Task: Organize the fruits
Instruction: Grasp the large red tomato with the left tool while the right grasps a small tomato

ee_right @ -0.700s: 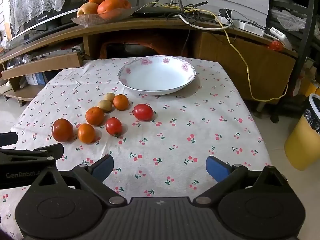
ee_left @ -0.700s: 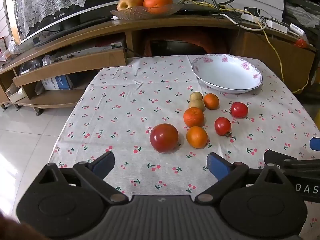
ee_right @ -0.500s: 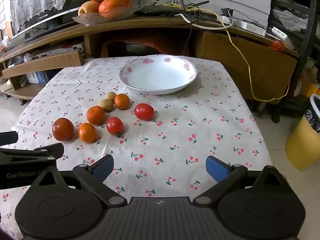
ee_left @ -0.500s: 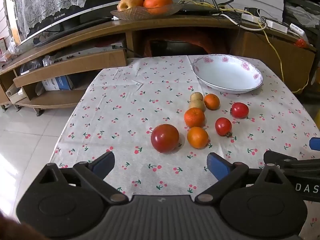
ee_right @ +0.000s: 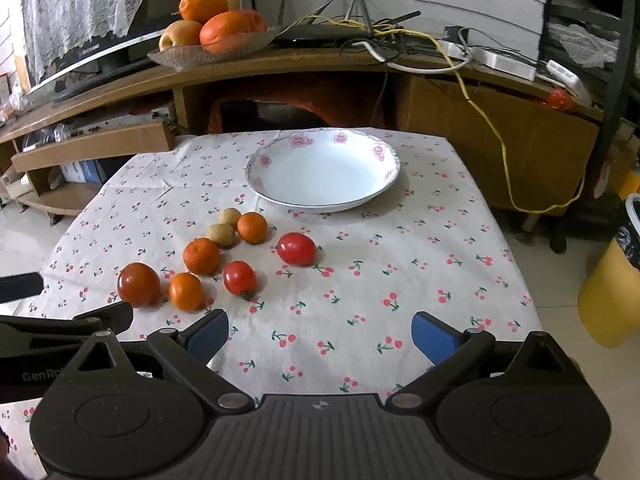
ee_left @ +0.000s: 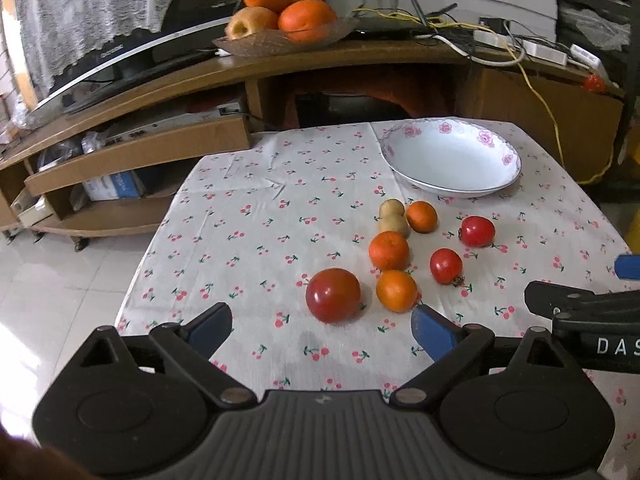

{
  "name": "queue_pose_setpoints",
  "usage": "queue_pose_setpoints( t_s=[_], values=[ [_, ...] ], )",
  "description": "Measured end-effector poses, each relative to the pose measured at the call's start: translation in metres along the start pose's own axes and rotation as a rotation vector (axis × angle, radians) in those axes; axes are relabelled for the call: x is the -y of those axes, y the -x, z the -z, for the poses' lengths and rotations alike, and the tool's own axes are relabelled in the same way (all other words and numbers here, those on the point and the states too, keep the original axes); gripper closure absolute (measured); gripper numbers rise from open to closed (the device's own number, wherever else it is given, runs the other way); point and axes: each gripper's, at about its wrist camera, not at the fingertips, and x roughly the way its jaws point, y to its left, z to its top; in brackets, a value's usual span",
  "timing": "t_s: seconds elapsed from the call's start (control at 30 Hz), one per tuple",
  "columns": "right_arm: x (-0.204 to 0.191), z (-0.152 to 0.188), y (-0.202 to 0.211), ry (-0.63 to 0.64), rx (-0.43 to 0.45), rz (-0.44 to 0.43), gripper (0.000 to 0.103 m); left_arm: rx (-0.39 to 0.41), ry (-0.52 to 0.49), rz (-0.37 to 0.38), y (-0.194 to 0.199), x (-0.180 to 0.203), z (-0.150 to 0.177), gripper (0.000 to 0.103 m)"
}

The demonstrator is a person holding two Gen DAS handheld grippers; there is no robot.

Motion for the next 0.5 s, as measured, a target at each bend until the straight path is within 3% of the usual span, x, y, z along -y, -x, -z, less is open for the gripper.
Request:
queue_pose_setpoints(
  t_s=[0.17, 0.33, 0.5],
  values=[
    [-0.002, -0.007, -0.016, 0.026, -0.052, -0.074, 0.014, 0.05, -0.054, 0.06, -0.01, -0.004, -0.004, 0.005],
    [-0.006, -0.015, -0.031, 0.058, -0.091, -0.161, 0.027, 0.005, -0.108, 0.132, -0.029, -0.007, -0.007, 0.012],
    [-0.013, -0.022, -0.046, 0.124, -0.118, -0.237, 0.04, -0.046, -0.195, 0.137, -0.046, -0.005, -0.011, 0.02]
  ],
)
